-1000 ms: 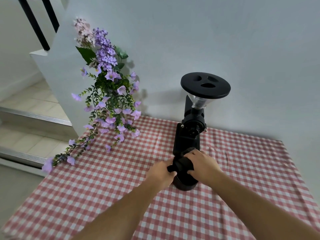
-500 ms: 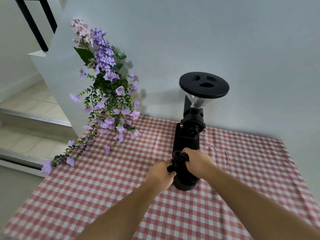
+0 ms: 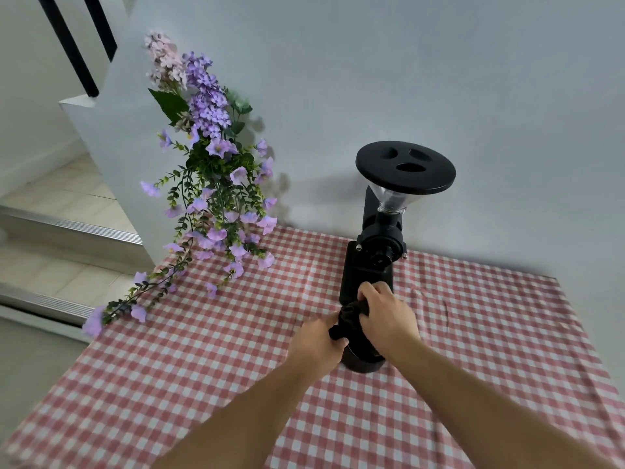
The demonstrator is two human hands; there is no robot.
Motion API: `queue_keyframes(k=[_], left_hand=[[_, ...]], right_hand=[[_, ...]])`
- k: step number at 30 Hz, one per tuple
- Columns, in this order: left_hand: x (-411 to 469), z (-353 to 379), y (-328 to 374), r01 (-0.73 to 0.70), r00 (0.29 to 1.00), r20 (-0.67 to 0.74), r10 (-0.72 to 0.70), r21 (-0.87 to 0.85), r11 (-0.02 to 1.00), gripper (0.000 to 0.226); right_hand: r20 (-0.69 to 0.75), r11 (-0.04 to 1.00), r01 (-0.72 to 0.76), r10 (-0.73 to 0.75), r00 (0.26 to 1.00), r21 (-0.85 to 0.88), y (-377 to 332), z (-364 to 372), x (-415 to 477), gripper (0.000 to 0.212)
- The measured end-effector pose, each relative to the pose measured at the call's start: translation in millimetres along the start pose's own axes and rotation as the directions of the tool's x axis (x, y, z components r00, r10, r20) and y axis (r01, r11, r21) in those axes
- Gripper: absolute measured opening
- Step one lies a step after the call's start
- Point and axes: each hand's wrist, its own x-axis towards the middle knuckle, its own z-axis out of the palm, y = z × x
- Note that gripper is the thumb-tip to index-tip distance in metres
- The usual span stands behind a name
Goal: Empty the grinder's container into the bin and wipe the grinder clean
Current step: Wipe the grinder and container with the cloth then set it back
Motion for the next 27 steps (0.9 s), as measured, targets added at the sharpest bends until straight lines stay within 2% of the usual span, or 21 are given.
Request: queue_keyframes(k=[5, 11, 13, 15, 18, 20, 22, 27], left_hand=[[0, 0, 2, -0.015, 1.0, -0.01, 0.015, 0.014, 1.0, 0.039], [-1, 1, 2, 0.034, 0.999, 0.003, -0.034, -0.036, 0.999, 0.04], [0, 1, 3, 0.03, 1.0, 0.0, -0.03, -0.056, 0.998, 0.04], [1, 2, 4, 0.038, 0.999, -0.007, -0.039, -0.077, 0.996, 0.04], [3, 3, 4, 0.058, 0.998, -0.016, -0.059, -0.064, 0.996, 0.035], [4, 3, 3, 0.061, 0.998, -0.017, -0.062, -0.06, 0.996, 0.028], [4, 3, 3, 0.058, 0.998, -0.012, -0.059, -0.074, 0.996, 0.025], [4, 5, 1, 0.072, 0.997, -0.003, -0.073, -0.078, 0.994, 0.011]], right_hand=[[0.111, 0.97, 0.181, -0.165, 0.98, -0.16, 18, 16, -19, 0.046], [0.12, 0.932, 0.115, -0.077, 0.99, -0.344, 32, 9, -13, 0.06], [0.122, 0.957, 0.053, -0.018, 0.992, -0.284, 23, 15, -14, 0.056], [0.089, 0.995, -0.016, 0.025, 0.996, -0.102, 12, 18, -14, 0.047], [0.026, 0.982, 0.001, -0.006, 1.0, 0.187, 3, 17, -11, 0.034], [0.019, 0.967, 0.02, -0.026, 1.0, 0.254, -1, 16, -13, 0.029], [0.023, 0.976, 0.024, -0.03, 0.999, 0.216, 0, 15, -11, 0.024], [0.001, 0.996, -0.032, 0.032, 0.999, -0.089, 15, 2, -1, 0.022]])
